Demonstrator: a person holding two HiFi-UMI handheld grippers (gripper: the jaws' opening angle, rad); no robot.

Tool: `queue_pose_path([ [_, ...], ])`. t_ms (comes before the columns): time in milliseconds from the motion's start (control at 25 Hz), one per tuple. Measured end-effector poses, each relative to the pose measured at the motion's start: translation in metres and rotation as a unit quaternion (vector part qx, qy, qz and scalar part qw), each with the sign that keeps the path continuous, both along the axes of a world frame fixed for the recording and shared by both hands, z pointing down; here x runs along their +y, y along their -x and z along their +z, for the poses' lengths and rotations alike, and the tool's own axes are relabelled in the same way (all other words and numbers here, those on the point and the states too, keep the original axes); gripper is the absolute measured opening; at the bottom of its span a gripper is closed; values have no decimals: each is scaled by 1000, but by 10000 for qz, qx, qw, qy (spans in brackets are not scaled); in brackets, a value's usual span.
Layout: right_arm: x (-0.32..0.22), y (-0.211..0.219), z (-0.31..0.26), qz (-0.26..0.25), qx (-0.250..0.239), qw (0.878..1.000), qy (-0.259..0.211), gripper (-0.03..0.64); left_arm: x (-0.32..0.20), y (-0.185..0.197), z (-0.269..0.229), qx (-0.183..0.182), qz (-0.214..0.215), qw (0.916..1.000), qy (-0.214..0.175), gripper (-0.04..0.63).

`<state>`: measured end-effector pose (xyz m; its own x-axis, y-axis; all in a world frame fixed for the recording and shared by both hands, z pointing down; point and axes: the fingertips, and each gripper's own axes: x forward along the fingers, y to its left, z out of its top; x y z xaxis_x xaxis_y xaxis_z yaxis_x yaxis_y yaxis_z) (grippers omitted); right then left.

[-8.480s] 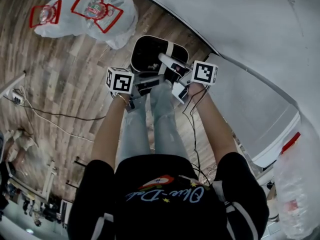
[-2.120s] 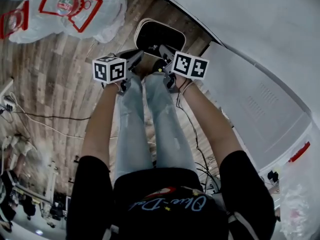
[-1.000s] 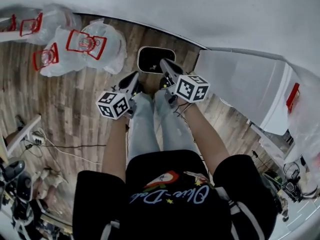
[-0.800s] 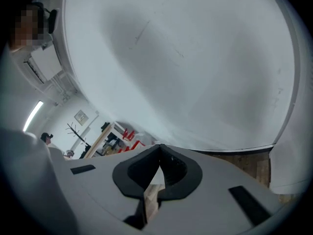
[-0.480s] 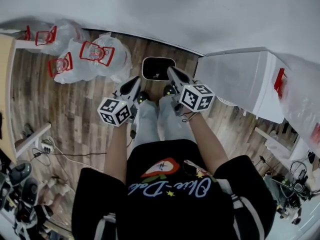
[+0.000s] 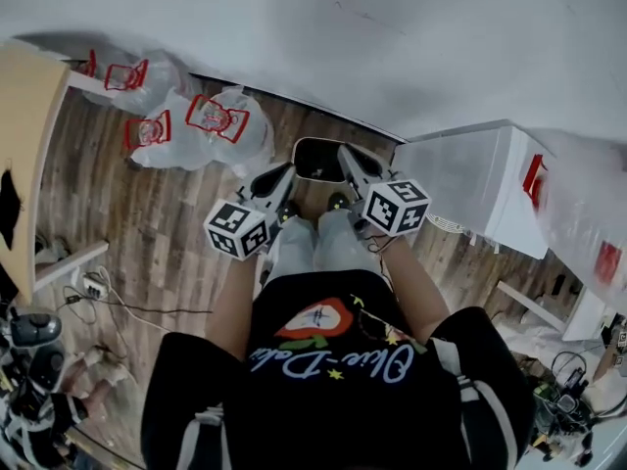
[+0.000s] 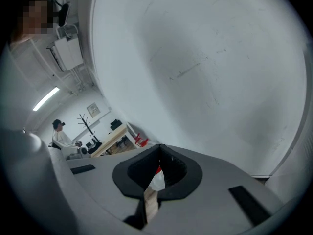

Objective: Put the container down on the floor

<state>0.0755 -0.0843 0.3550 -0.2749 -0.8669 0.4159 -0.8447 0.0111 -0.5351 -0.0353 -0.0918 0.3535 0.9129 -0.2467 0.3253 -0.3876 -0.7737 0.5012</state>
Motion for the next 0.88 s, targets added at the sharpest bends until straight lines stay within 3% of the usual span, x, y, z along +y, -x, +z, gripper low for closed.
queue_pose_path([
  [440, -5, 6, -68, -428, 370, 9968, -565, 0, -3, -7, -70, -172, 264, 9944, -1013, 9],
  [880, -3, 15, -127, -799, 806, 9876, -1088, 0, -2, -19, -123, 170, 232, 9901, -1371, 9],
])
